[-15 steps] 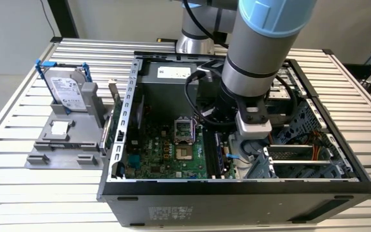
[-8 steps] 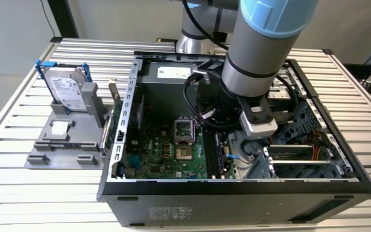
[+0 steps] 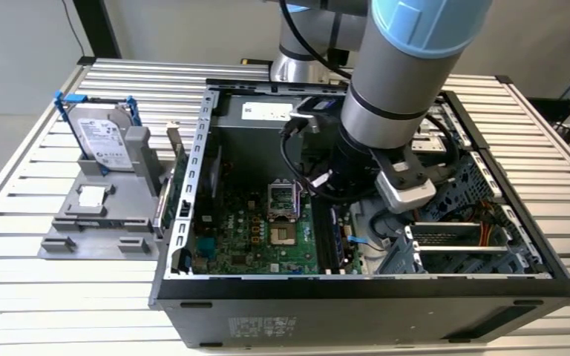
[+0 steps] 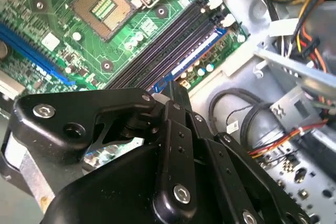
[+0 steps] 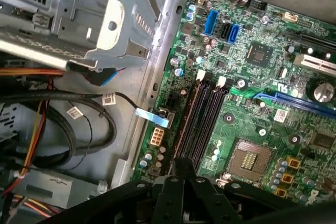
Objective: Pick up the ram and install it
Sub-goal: 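Press down the ram until it locks into place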
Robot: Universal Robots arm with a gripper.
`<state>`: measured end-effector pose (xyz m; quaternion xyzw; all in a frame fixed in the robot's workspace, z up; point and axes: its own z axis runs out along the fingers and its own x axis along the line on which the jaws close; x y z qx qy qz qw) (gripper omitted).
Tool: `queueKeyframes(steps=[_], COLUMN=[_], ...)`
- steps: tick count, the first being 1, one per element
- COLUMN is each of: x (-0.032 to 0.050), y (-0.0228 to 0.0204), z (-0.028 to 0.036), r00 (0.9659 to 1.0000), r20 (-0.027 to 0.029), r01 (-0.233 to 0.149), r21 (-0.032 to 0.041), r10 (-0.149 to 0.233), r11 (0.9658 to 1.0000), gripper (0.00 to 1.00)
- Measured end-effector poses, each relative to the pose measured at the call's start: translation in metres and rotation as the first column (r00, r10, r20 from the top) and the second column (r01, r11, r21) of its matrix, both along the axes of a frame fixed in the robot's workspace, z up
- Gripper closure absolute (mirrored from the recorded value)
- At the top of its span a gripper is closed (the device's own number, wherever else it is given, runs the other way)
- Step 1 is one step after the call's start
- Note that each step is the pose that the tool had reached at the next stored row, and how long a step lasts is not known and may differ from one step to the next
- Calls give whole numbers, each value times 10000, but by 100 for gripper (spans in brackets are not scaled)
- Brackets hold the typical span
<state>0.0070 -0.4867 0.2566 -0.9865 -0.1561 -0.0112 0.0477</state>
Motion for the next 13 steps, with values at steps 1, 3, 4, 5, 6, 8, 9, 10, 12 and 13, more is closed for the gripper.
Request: queueKeyframes(steps=[1,3,4,5,6,8,9,10,12,13], x=[0,0,0,0,0,0,0,0,0,0], y=[0,0,0,0,0,1,0,1,1,1], z=[0,0,0,0,0,0,0,0,0,0], r00=[9998,9985,9975,9961,9945,9904,9880,9852,9792,9756], r20=[0,-1,-1,-1,0,0,0,1,1,1], r01=[-179,-538,-711,-882,-1048,-1385,-1545,-1713,-2031,-2197], r21=[1,1,1,3,4,9,11,12,14,15], r10=[179,538,711,882,1048,1385,1545,1713,2031,2197], r11=[9998,9985,9975,9961,9945,9904,9880,9852,9792,9756], gripper=[100,100,100,100,100,100,100,100,100,100])
